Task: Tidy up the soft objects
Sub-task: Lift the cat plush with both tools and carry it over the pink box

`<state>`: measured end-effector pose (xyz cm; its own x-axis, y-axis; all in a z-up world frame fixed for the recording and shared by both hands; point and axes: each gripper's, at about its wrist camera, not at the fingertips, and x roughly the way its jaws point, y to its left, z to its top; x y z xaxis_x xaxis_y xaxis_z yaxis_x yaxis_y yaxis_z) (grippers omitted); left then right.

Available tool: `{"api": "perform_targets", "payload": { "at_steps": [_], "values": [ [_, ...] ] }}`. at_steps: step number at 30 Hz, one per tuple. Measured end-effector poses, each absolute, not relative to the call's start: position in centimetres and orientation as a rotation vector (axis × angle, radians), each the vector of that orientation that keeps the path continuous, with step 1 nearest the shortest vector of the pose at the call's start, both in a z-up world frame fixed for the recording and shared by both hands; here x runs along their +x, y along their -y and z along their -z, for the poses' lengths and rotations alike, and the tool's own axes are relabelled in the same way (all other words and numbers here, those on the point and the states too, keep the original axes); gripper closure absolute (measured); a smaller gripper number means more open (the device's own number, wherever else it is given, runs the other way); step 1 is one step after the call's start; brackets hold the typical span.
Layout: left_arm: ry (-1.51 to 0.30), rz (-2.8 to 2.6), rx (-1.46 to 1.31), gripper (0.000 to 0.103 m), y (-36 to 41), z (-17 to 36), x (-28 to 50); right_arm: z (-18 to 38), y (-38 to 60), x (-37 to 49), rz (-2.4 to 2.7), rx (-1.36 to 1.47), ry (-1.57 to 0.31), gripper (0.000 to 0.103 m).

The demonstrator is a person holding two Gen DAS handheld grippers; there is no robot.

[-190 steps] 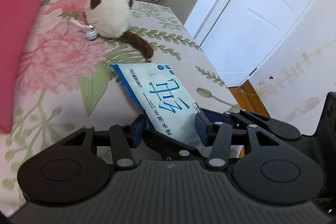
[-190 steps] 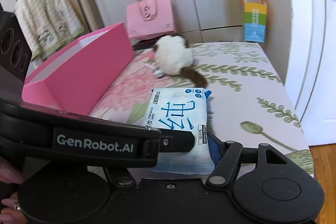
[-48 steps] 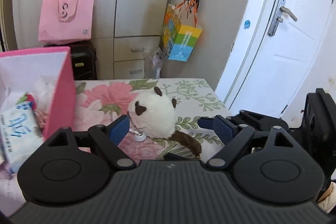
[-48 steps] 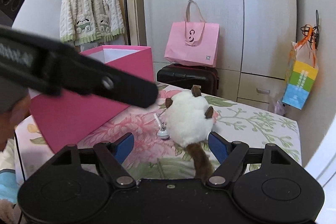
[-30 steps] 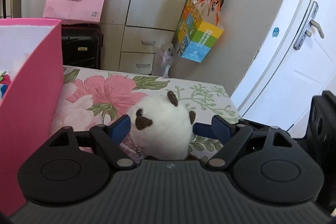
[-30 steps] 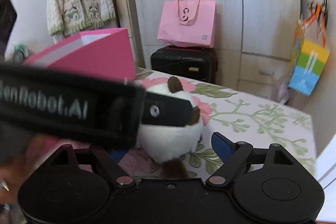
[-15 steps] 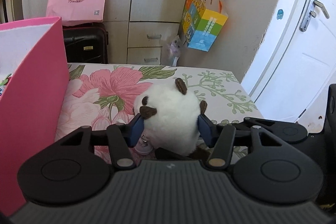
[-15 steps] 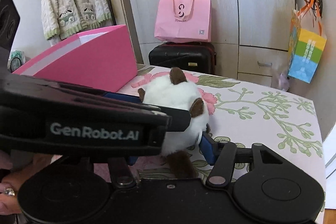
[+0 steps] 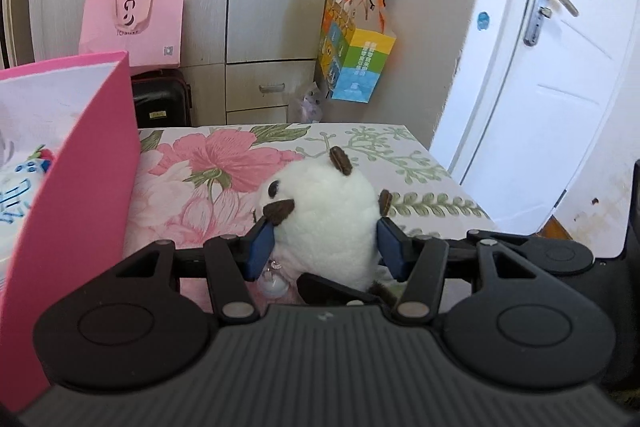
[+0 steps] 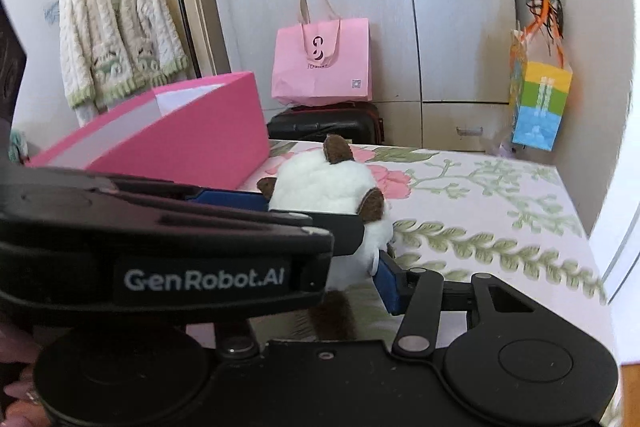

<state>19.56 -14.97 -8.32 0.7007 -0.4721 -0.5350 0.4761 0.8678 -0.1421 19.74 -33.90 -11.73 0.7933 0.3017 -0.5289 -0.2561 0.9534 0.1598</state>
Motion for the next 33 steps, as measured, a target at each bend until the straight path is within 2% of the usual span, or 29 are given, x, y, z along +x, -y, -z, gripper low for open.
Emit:
{"api": "perform_targets", "payload": {
  "at_steps": [7, 33],
  "values": [
    [-0.594, 0.539, 0.045, 0.048, 14.1, 8.1, 16.8, 11.9, 33.0, 16.5, -0.287, 0.146, -0.565, 0.047],
    [-0.515, 0.600, 0.024, 0.048, 7.8, 4.2, 5.5, 6.8, 27.1, 5.0, -0.242, -0.042, -0.511, 0.047]
  ]
}}
